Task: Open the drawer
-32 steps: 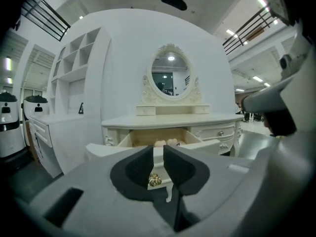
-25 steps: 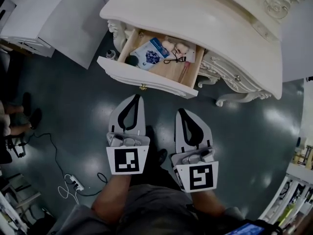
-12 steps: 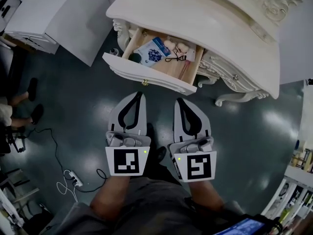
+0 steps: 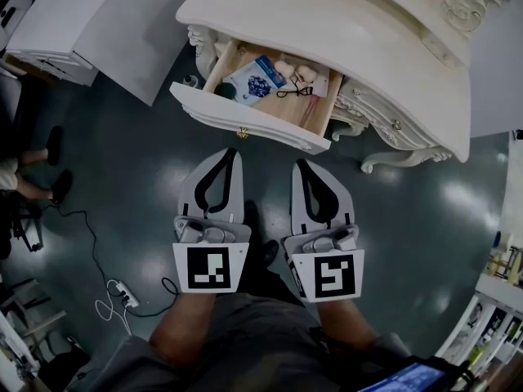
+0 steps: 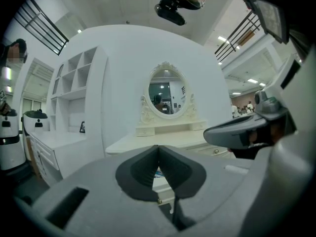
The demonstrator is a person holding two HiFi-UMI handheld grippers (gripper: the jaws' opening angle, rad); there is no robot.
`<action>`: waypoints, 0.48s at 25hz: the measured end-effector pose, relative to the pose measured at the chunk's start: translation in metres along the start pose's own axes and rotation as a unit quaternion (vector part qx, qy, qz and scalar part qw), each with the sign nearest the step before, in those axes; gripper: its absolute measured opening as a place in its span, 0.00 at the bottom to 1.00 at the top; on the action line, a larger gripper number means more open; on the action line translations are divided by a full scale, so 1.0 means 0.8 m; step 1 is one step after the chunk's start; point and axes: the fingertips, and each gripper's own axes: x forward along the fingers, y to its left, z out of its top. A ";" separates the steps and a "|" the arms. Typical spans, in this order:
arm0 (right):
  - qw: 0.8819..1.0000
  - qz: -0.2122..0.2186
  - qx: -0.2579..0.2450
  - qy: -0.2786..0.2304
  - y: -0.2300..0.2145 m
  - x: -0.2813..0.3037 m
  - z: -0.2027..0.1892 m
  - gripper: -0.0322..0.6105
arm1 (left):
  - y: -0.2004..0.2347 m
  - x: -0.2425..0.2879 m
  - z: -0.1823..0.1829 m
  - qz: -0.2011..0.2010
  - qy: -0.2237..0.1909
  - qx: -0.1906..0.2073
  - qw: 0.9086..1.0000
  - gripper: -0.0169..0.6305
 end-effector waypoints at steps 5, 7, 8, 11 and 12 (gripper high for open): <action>1.000 0.001 0.001 0.000 -0.001 0.002 -0.003 0.07 | 0.001 0.004 -0.001 0.001 0.003 0.006 1.000 0.05; 1.000 0.002 0.000 0.001 -0.002 0.003 -0.005 0.07 | 0.001 0.006 -0.002 0.000 0.002 0.010 1.000 0.05; 1.000 0.002 0.001 0.002 -0.003 0.003 -0.005 0.07 | 0.000 0.007 -0.002 0.000 0.002 0.012 1.000 0.05; 1.000 0.003 0.002 0.004 -0.004 0.005 -0.007 0.07 | -0.001 0.011 -0.002 -0.001 0.002 0.012 1.000 0.05; 1.000 0.003 0.002 0.004 -0.005 0.006 -0.008 0.07 | -0.001 0.013 -0.002 -0.001 0.001 0.011 1.000 0.05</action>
